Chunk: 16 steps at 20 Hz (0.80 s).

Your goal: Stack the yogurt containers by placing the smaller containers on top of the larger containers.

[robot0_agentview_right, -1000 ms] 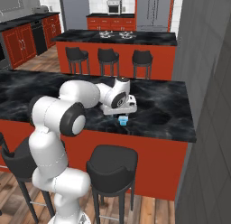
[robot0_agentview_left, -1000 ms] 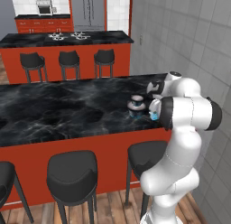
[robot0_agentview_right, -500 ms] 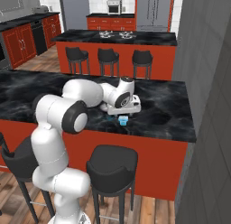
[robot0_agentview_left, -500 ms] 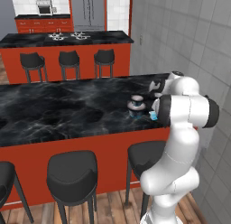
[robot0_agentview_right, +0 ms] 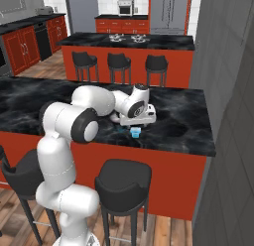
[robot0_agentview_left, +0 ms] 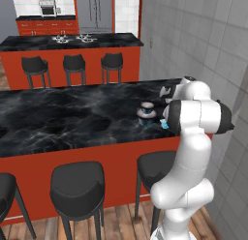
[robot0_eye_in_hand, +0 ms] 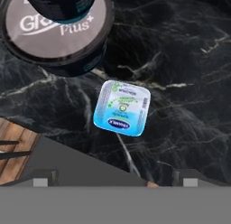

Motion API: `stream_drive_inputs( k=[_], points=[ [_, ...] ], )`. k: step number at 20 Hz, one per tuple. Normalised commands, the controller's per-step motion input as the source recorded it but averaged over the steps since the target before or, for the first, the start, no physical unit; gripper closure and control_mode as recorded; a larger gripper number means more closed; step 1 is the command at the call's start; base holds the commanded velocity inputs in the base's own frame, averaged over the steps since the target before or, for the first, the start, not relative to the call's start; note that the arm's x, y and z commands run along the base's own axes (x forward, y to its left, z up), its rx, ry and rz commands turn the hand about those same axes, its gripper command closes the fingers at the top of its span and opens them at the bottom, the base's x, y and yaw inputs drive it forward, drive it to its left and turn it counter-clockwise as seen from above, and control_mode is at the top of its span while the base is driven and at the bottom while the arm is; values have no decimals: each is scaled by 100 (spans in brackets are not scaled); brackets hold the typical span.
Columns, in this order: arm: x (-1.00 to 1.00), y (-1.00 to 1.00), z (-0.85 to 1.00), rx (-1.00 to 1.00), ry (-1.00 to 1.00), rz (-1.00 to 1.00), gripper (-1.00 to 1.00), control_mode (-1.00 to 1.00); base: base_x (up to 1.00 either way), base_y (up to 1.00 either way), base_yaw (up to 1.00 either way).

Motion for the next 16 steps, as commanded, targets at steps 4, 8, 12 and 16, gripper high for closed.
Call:
stream_drive_inputs(
  k=[4,8,12,16],
  points=[
    [3,5,-13,0,0,0,-100,-100,0,0,0],
    [3,7,-13,0,1,0,-100,-100,0,0,0],
    [0,10,-12,0,2,0,-100,-100,0,0,0],
    [0,10,-11,0,1,0,-100,-100,0,0,0]
  ],
)
